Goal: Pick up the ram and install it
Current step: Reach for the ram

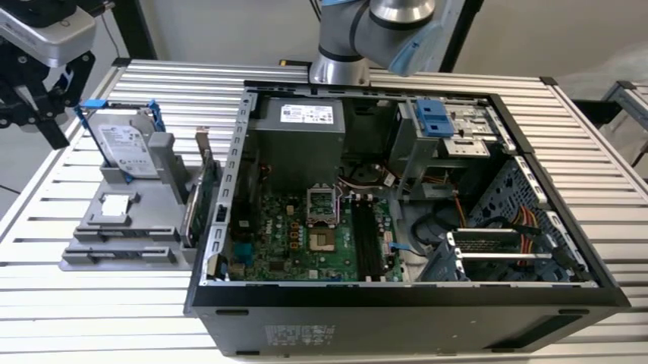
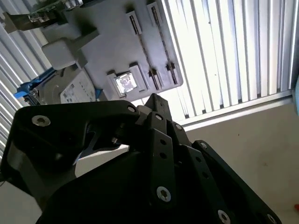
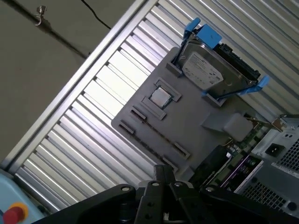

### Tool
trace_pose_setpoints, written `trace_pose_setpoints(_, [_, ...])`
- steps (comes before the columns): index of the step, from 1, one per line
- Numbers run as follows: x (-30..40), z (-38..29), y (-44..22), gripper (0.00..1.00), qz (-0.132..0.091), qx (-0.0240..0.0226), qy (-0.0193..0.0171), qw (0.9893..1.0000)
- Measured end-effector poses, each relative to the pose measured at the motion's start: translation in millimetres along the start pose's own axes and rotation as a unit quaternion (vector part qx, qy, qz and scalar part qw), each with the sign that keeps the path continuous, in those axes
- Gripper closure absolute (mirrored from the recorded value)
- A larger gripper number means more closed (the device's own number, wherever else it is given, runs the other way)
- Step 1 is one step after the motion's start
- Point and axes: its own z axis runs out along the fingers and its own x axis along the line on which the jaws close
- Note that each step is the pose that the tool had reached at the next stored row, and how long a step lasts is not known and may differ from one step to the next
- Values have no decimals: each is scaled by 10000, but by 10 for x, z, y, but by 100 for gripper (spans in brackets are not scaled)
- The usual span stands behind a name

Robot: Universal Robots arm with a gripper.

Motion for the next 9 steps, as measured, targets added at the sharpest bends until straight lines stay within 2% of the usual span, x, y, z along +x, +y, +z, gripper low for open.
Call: trace_pose_setpoints(9, [0, 0, 0, 100, -308, 1, 25, 9995])
